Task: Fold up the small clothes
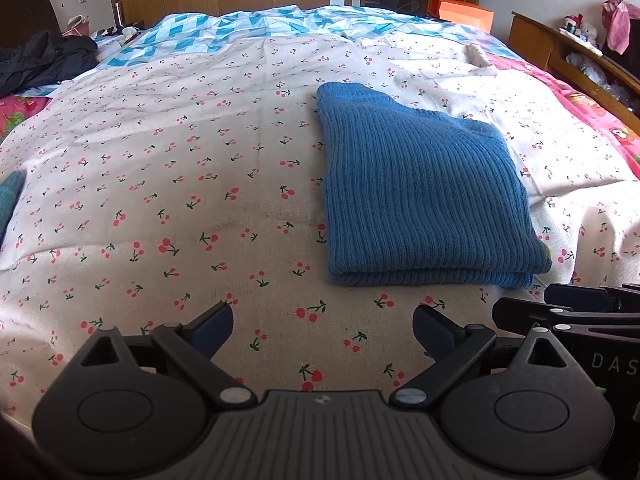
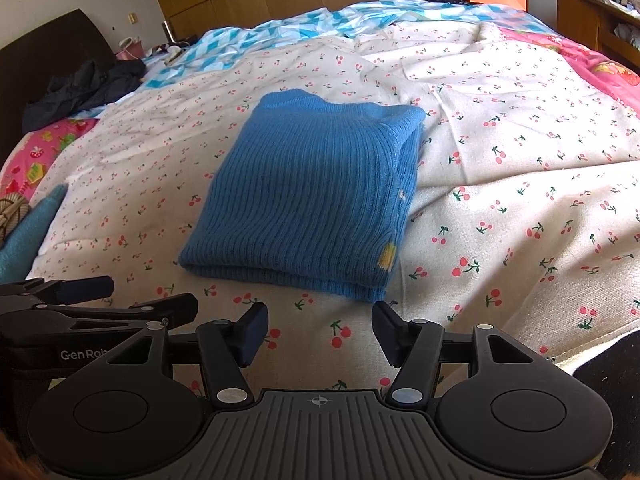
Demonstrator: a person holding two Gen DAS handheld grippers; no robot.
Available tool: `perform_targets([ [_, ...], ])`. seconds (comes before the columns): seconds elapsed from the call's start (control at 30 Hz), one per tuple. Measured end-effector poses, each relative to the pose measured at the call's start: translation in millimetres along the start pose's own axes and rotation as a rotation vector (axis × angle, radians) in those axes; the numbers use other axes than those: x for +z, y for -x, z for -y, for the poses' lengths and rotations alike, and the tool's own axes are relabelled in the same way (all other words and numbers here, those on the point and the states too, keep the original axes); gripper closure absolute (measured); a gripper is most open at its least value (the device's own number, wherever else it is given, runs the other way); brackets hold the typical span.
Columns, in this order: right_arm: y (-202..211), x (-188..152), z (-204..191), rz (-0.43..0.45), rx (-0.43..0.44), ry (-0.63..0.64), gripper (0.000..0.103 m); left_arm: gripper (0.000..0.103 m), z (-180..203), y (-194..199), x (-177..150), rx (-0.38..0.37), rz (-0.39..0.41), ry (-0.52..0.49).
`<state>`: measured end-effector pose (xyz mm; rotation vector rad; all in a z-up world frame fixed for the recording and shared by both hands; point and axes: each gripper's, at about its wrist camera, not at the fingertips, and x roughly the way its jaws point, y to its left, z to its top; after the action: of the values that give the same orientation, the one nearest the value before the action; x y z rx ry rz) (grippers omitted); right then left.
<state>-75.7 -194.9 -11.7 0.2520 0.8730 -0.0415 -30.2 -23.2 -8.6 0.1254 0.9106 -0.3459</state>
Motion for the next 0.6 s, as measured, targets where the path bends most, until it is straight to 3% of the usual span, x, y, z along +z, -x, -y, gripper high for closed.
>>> perform_targets([
  [0.6,0.1,-1.7,2.8,-0.012,0.001,-0.017,0.045,0.002,4.6,-0.8,2.5,0.020,-0.015,-0.019],
])
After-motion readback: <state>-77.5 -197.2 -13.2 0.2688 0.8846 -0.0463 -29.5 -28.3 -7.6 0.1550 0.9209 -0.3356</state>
